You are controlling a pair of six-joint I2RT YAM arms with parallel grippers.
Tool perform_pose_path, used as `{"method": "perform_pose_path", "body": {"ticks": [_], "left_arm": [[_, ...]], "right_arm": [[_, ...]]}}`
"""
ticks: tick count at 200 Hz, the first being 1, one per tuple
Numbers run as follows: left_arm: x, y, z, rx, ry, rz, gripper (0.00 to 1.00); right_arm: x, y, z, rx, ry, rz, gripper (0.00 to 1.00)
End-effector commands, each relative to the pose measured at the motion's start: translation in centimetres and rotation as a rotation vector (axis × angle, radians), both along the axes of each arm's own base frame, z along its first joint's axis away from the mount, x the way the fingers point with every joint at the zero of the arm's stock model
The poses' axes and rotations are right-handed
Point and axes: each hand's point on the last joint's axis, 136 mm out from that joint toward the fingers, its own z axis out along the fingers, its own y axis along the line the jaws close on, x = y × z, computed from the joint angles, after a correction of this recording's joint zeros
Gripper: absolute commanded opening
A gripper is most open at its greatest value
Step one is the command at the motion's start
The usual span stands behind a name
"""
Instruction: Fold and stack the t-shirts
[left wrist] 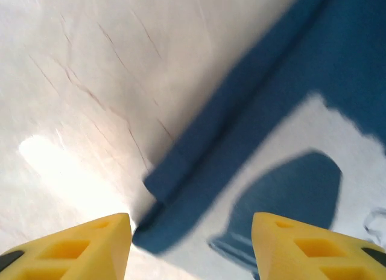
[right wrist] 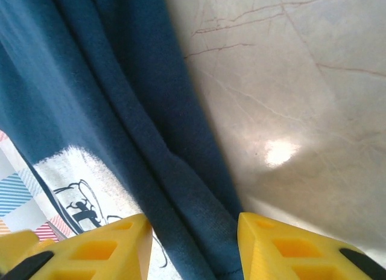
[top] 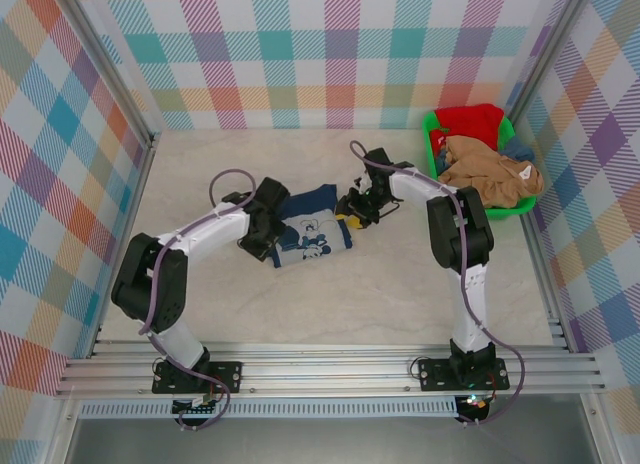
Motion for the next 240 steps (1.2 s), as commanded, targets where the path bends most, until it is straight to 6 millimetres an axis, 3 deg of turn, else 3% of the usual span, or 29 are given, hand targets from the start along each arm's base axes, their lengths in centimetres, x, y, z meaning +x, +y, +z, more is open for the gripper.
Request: {"method": "perform_pose_path", "body": {"ticks": [1, 26, 69, 113, 137, 149, 193, 240], "left_arm": [[1.9, 0.6, -0.2, 0.011, -0.1, -0.184, 0.56], [3.3, 0.6, -2.0, -0.051, -0.145, -0.277, 0.55], [5.5, -2.0, -2.9, -0.135, -0.219, -0.401, 0.5], [5.7, -2.2, -4.4, -0.113, -0.184, -0.374, 0.25], [7.0, -0.9, -3.8, -0.049, -0.213, -0.321, 0.12], [7.4, 0.2, -3.6, 0.005, -0.186, -0.291, 0.0], [10.7, 4.4, -1.2, 0.183, -0.163, -0.281, 0.0], [14.8, 10.4, 0.5, 0.347, -0.116, -0.36, 0.0]], "right_arm": [[-0.2, 0.9, 0.4, 0.026, -0.003, 0.037, 0.42], [-0.4, 1.0, 0.7, 0.039, 0.003, 0.037, 0.42], [-0.8, 1.1, 1.3, 0.055, -0.001, 0.037, 0.42], [-1.3, 1.1, 1.2, 0.069, 0.012, 0.019, 0.4], [-1.3, 0.8, 1.8, 0.057, -0.005, 0.015, 0.39], [-1.3, 0.5, 2.4, 0.042, -0.021, 0.013, 0.39], [-1.6, -2.2, 5.8, -0.06, -0.142, -0.016, 0.41], [-3.2, -4.0, 8.8, -0.06, -0.195, -0.026, 0.41]]}}
